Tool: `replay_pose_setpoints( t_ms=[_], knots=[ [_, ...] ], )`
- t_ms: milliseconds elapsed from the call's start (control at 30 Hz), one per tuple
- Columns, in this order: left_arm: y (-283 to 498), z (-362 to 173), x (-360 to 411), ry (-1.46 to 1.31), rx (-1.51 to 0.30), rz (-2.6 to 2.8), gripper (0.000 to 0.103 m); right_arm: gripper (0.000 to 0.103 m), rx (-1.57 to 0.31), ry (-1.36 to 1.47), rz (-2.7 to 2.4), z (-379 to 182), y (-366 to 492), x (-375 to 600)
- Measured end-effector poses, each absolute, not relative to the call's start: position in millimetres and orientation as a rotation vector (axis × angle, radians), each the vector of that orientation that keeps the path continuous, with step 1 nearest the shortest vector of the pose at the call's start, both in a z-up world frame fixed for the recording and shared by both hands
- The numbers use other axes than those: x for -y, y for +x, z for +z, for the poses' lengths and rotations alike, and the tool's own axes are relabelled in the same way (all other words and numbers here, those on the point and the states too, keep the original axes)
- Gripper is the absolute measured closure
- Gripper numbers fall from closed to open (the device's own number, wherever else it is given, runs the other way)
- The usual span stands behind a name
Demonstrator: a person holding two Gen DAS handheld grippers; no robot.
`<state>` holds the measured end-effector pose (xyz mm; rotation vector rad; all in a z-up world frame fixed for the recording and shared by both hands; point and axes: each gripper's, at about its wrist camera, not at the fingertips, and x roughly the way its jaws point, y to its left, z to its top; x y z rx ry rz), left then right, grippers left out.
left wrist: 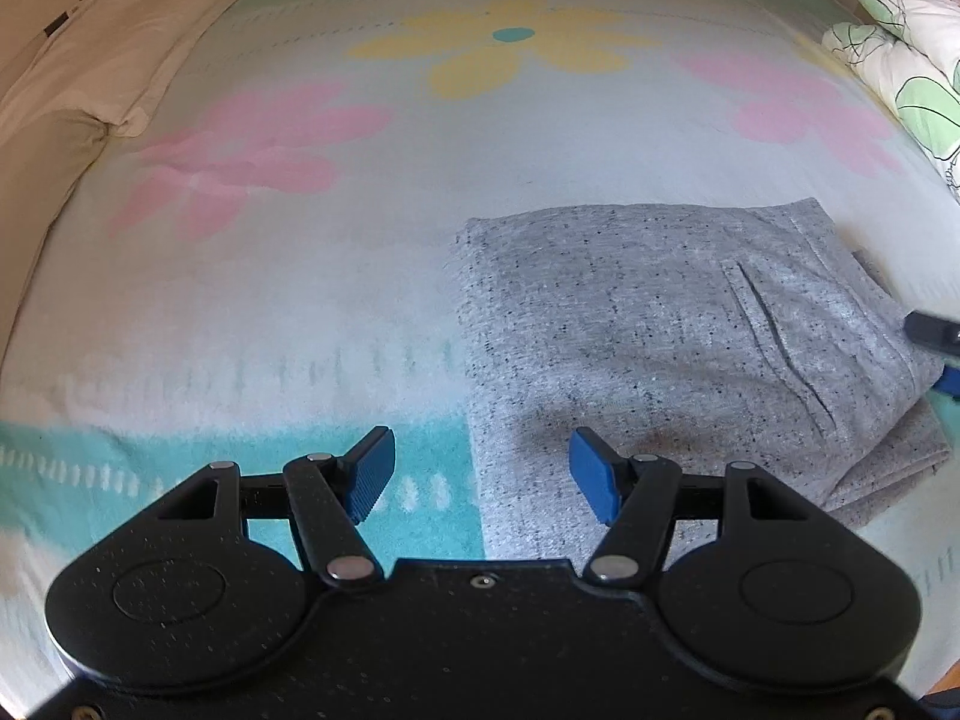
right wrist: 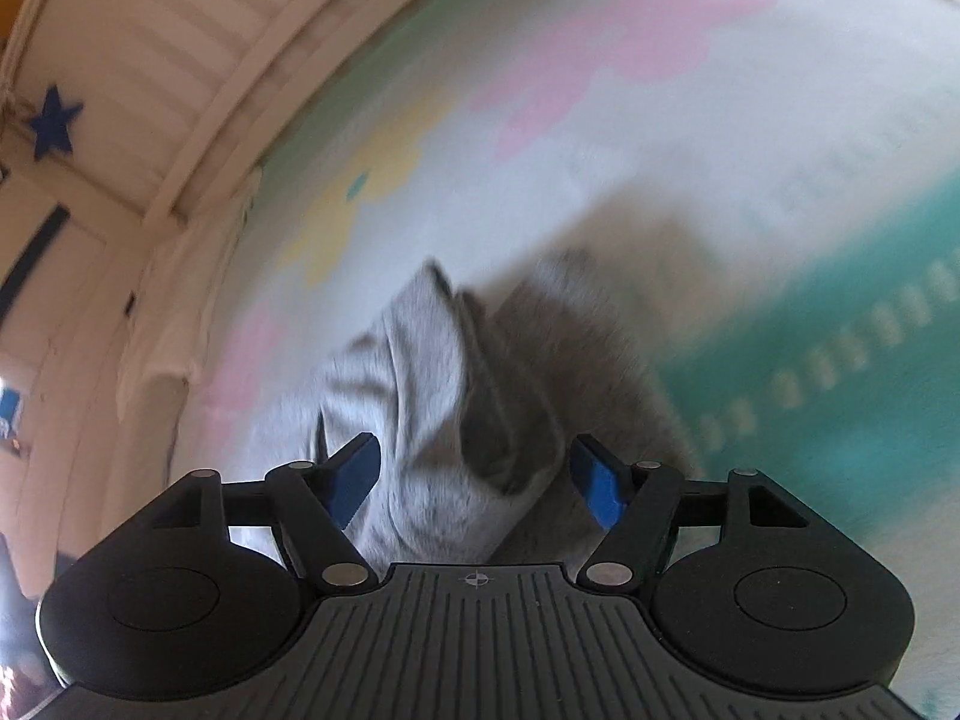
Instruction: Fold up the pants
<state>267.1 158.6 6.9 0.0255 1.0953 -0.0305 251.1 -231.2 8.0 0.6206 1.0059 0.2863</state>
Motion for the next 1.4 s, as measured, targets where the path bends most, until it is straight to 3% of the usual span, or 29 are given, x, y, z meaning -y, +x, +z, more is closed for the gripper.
replay_pose_setpoints(
  t_ms=[233,267,300,367,533,633,733,900,967,1033,1100,1233,1300,1400],
  knots=[
    [265,4,-163,0.034,-1.117,-0.027,0.036,0.032,-1.002,0.617,0.271,-9,266,208],
    [265,4,-164,0.034,-1.117,-0.025,0.036,0.048,-1.001,0.611,0.286,-8,268,204],
    [265,4,-166,0.032,-1.117,-0.022,0.036,0.074,-1.0,0.592,0.297,-4,269,200],
    [266,5,-167,0.022,-1.114,-0.017,0.036,0.087,-0.956,0.505,0.3,12,263,189],
    [269,13,-165,-0.009,-1.085,-0.007,0.036,0.09,-0.775,0.269,0.366,84,226,168],
    [270,14,-155,-0.007,-1.07,-0.025,0.036,0.09,-0.79,0.199,0.288,96,220,181],
    [267,7,-137,0.035,-1.058,-0.073,0.036,0.083,-0.894,0.263,0.246,63,236,204],
    [261,-23,-106,0.186,-1.101,-0.126,0.035,0.052,-0.947,0.291,0.12,33,239,221],
    [260,-35,-102,0.241,-1.134,-0.121,0.032,0.047,-0.918,0.294,0.087,43,236,228],
    [259,-38,-107,0.231,-1.131,-0.115,0.029,0.047,-0.863,0.223,0.013,53,231,230],
    [261,-32,-117,0.174,-1.132,-0.097,0.034,0.047,-0.784,0.193,0.019,62,226,231],
    [261,-3,-134,0.078,-0.985,-0.051,0.034,0.042,-0.74,0.231,0.114,70,225,225],
    [265,3,-137,0.052,-0.941,-0.033,0.025,0.038,-0.76,0.21,0.127,66,233,214],
    [275,-7,-141,-0.014,-0.982,-0.041,0.022,0.035,-0.832,0.196,0.131,49,245,210]
  ],
)
